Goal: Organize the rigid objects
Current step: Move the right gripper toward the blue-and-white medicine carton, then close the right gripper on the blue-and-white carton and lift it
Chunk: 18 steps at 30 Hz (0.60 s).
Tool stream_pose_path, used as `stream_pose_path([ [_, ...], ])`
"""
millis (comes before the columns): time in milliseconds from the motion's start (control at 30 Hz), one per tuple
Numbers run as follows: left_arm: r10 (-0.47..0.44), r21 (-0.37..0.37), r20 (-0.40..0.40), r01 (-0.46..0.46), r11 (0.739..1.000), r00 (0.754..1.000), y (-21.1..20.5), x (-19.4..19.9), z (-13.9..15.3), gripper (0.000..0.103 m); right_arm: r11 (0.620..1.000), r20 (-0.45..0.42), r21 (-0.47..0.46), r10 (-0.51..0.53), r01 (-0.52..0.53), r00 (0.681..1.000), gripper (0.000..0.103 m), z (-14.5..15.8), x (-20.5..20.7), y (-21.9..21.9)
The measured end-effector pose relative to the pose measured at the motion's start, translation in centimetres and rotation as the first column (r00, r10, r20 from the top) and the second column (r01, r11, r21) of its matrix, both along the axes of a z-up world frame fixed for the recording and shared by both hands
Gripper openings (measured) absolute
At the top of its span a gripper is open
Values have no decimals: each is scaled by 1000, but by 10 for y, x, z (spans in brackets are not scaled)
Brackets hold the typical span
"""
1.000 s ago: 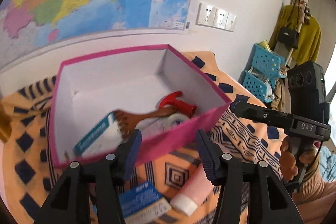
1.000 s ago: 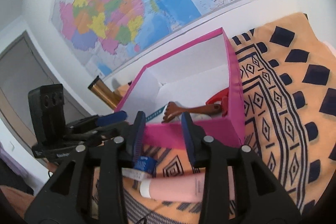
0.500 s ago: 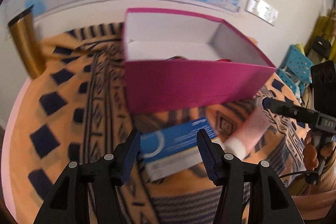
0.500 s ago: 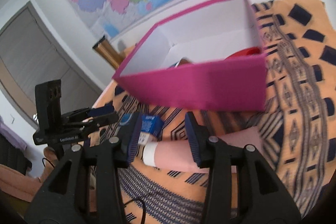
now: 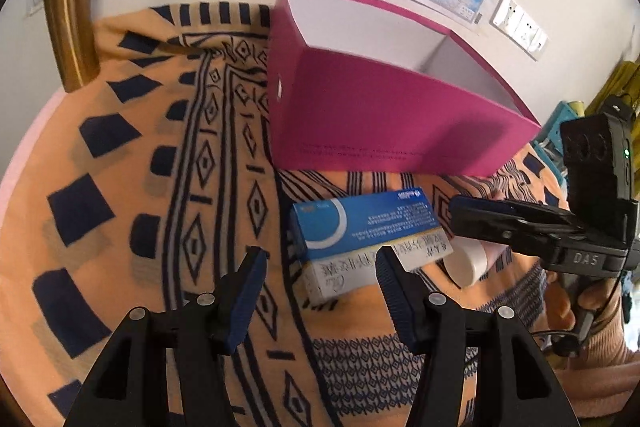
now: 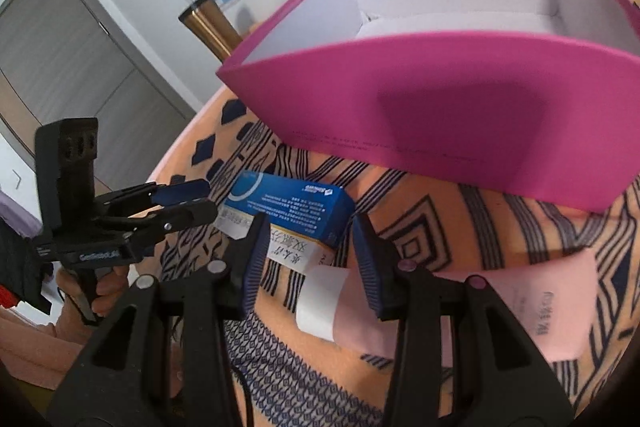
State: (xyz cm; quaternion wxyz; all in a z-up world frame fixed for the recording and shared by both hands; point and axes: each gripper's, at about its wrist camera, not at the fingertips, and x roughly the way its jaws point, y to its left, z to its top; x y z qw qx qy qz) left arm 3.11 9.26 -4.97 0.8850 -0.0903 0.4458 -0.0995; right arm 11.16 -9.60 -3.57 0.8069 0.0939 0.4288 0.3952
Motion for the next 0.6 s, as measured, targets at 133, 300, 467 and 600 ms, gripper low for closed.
stream_pose_path([
  [133, -18, -25, -18, 17, 1000, 1000, -3, 1, -5, 57, 1000, -9, -23, 7, -7, 1000, 45, -6, 3, 8],
  [300, -44, -39, -37, 43, 998, 998, -8, 3, -10, 48, 999, -5, -45, 11, -11, 1000, 45, -8, 6, 16],
  [467, -55, -45, -36, 53, 998, 998, -10, 3, -9, 46, 997, 2, -68, 21, -21, 1000, 45, -8, 6, 23],
  [600, -54, -51, -39, 52, 997, 998, -10, 3, -10, 46, 995, 5, -95, 28, -27, 1000, 45, -9, 7, 28],
])
